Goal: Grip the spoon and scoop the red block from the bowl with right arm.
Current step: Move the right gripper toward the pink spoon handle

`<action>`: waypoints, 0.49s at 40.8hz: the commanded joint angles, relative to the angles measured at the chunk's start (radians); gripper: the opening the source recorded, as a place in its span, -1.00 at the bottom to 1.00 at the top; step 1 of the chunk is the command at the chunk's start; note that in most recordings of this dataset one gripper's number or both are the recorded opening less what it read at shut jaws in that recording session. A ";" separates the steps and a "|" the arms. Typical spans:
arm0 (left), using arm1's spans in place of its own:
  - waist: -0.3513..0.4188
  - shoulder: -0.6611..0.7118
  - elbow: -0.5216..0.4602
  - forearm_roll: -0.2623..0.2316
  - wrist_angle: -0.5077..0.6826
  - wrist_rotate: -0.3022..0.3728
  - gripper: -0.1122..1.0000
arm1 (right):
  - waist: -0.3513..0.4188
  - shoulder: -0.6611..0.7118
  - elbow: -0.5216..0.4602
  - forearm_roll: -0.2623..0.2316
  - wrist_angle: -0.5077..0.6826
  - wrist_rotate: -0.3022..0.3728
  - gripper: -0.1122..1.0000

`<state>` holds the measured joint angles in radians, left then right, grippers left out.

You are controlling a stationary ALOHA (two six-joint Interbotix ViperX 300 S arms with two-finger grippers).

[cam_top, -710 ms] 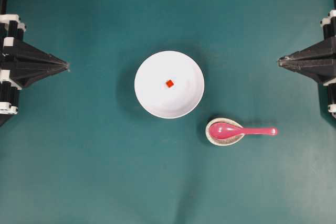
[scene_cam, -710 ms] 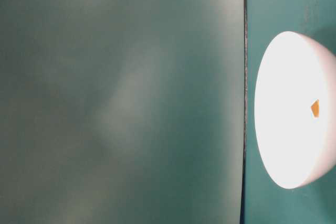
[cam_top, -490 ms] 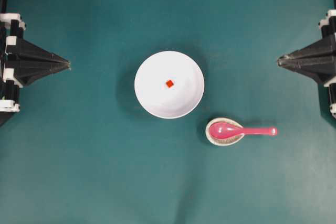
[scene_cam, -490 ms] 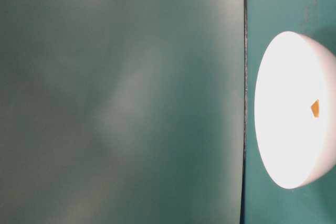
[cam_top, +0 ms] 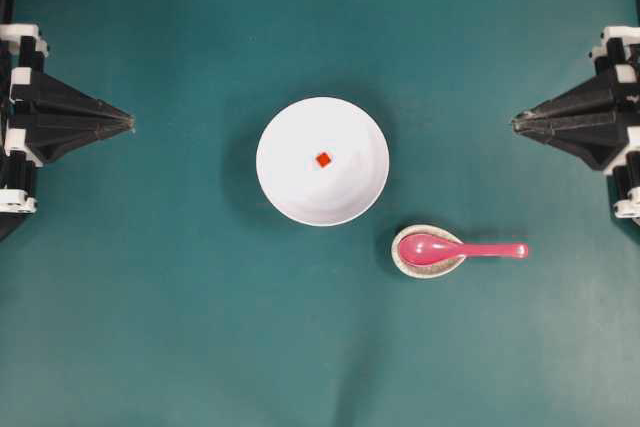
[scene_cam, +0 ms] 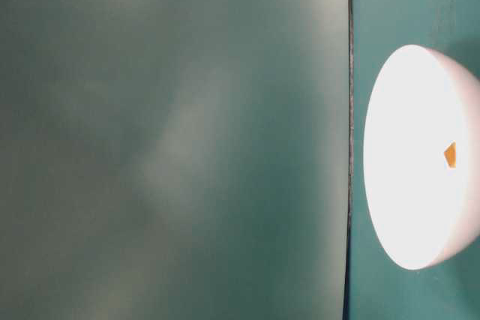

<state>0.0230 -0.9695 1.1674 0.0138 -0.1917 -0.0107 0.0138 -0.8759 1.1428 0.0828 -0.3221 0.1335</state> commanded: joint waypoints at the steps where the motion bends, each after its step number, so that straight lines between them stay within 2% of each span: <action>1: 0.002 0.003 -0.029 0.003 -0.005 0.002 -0.79 | 0.003 0.020 -0.009 0.038 -0.003 0.031 -0.13; 3: 0.003 0.003 -0.029 0.003 -0.005 0.002 -0.79 | 0.003 0.038 -0.003 0.055 0.003 0.041 0.12; 6: 0.003 0.003 -0.029 0.003 -0.005 0.000 -0.79 | 0.017 0.078 0.008 0.057 0.012 0.049 0.30; 10: 0.002 0.002 -0.029 0.005 -0.005 -0.002 -0.79 | 0.052 0.138 0.028 0.057 -0.002 0.049 0.25; 15: 0.003 0.000 -0.029 0.003 -0.005 -0.003 -0.79 | 0.117 0.235 0.067 0.063 -0.078 0.049 0.25; 17: 0.002 0.000 -0.029 0.003 -0.005 -0.003 -0.79 | 0.144 0.278 0.089 0.081 -0.140 0.051 0.25; 20: 0.003 0.000 -0.029 0.003 -0.005 -0.003 -0.79 | 0.199 0.347 0.133 0.144 -0.265 0.049 0.24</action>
<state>0.0230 -0.9725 1.1658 0.0138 -0.1917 -0.0123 0.1687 -0.5798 1.2579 0.1795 -0.4801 0.1810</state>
